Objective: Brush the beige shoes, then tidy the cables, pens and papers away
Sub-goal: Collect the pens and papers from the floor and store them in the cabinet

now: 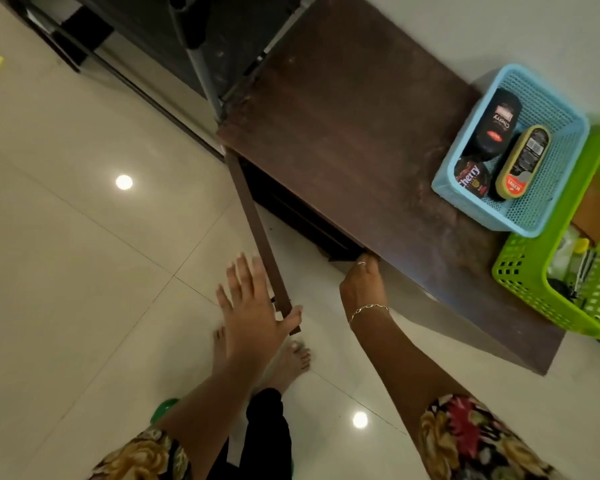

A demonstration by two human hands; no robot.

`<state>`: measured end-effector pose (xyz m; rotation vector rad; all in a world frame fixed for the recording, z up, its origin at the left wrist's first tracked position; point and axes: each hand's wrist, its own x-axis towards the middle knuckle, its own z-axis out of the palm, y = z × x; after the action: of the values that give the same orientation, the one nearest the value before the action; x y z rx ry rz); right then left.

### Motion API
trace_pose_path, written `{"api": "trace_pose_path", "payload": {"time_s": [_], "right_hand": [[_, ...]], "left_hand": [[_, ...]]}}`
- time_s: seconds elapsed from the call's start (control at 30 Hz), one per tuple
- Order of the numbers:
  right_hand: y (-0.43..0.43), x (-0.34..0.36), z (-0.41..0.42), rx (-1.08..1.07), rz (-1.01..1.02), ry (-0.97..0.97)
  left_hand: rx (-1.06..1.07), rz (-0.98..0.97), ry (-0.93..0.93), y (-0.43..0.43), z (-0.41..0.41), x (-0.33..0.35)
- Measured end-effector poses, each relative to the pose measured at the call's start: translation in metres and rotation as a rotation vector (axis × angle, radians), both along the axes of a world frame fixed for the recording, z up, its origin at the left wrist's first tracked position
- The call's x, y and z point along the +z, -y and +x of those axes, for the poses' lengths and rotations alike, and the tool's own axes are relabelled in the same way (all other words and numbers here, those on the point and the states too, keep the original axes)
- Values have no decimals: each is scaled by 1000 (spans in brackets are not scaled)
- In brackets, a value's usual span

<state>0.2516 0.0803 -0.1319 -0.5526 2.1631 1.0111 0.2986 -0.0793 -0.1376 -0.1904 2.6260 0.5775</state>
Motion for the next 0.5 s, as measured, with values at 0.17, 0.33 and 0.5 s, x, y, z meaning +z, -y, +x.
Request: {"api": "trace_pose_path", "payload": {"time_s": [0.17,0.33,0.5], "right_hand": [[27,1,8,-273,-63,14],[29,16,33,-526,-202,36],[28,26,47,-708,-349,72]], "left_hand": [[-481,-169,-171,5,-1,8],[-908,-310,-26,35,8,22],[-1079,-465,35,69,18,36]]}}
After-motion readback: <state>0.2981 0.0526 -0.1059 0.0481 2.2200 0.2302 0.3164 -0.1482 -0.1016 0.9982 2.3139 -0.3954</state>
